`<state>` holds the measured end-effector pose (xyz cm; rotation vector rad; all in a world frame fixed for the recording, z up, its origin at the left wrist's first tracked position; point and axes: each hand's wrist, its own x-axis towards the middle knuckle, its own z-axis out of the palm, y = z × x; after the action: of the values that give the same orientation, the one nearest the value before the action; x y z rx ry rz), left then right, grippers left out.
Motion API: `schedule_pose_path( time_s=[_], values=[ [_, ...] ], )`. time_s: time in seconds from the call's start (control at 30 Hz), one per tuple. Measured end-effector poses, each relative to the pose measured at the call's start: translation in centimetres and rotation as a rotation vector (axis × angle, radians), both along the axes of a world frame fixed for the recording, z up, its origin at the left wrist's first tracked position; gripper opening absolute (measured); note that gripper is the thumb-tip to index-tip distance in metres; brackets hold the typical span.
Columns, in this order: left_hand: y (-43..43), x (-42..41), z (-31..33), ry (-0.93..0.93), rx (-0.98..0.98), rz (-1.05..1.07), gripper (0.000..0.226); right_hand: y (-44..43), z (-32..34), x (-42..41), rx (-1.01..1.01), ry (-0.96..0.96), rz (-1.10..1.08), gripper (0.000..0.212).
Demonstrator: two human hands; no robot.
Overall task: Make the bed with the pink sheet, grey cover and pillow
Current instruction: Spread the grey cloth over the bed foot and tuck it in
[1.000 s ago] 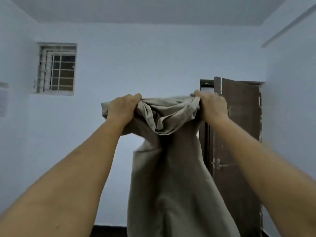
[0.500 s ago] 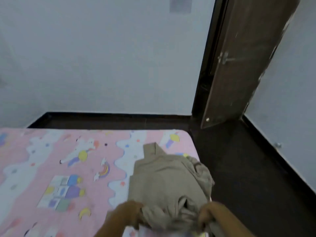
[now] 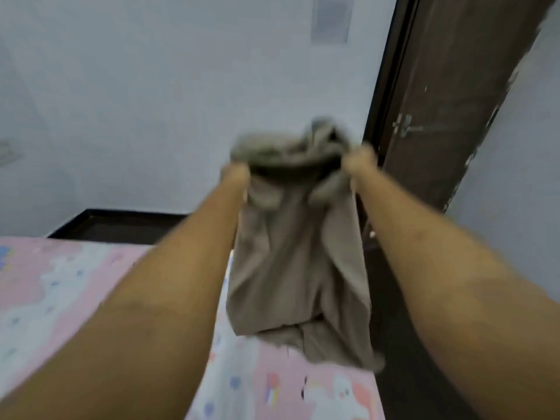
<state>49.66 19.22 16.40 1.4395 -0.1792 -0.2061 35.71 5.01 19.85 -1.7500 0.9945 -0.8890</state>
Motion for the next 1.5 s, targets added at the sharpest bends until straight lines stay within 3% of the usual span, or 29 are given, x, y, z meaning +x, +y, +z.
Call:
schedule_pose_path(
  time_s=[0.03,0.07,0.1,0.17,0.23,0.3,0.37,0.47,0.57,0.63,0.83,1.0,1.23,1.5],
  values=[
    [-0.6,1.9,7.3,-0.122,-0.224,0.017,0.035,-0.5,5.2,1.8,-0.063,-0.24,0.135,0.02],
    [-0.2,0.9,12.0,-0.201,-0.394,0.068,0.032,-0.5,10.8,2.0,-0.232,-0.464,0.069,0.024],
    [0.3,1.0,17.8,-0.409,-0.506,0.16,0.029,0.3,16.9,1.1,-0.323,-0.72,0.09,0.023],
    [1.9,-0.4,25.6,-0.88,-0.318,0.35,0.03,1.0,24.3,-0.3,-0.642,-0.918,0.057,0.013],
    [3.3,-0.2,25.3,-1.152,0.174,0.422,0.041,-0.5,25.2,-0.6,-0.951,-0.643,-0.08,0.034],
    [3.6,1.8,22.6,-1.167,0.661,0.377,0.042,-3.6,23.4,0.4,-1.094,-0.238,-0.121,0.038],
    [3.4,3.1,18.0,-1.087,1.033,0.273,0.038,-5.4,18.6,1.3,-1.044,0.278,-0.047,0.042],
    [2.1,4.1,8.8,-0.977,1.33,0.06,0.036,-5.8,7.9,2.2,-0.759,0.836,0.182,0.051],
    [1.6,4.0,-0.3,-0.86,1.475,-0.178,0.031,-5.8,-4.6,1.6,-0.479,1.071,0.369,0.047],
    [2.5,3.2,-5.6,-0.821,1.554,-0.327,0.03,-5.0,-11.2,0.5,-0.407,1.128,0.399,0.039],
    [6.4,-0.1,-15.9,-0.859,1.537,-0.402,0.029,-1.5,-17.9,-3.3,-0.599,1.17,0.307,0.026],
    [8.6,-0.4,-17.3,-0.89,1.51,-0.37,0.025,0.7,-19.8,-4.8,-0.668,1.119,0.295,0.023],
    [9.9,-1.1,-13.7,-1.009,1.342,-0.23,0.032,2.1,-16.9,-6.7,-0.71,1.012,0.133,0.023],
    [10.0,-3.4,0.6,-1.078,0.892,0.207,0.026,2.8,-4.0,-7.5,-0.844,0.588,-0.098,0.024]
  ],
)
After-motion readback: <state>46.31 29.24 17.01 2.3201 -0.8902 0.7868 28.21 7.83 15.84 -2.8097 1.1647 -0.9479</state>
